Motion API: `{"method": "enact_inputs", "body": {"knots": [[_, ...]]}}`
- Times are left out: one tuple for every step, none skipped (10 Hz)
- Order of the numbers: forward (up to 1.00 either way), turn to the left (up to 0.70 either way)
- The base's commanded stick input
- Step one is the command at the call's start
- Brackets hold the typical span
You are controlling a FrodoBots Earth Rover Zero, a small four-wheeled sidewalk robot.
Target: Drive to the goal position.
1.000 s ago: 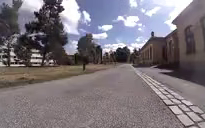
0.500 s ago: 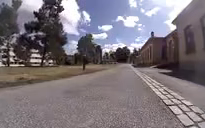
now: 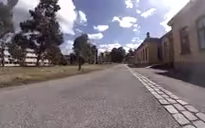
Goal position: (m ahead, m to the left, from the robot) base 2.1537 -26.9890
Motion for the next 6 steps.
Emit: {"method": "enact_inputs", "body": {"knots": [[0.00, -0.85], [0.00, -0.85], [0.00, -0.85], [0.00, -0.85], [0.00, -0.85], [0.00, -0.85]]}}
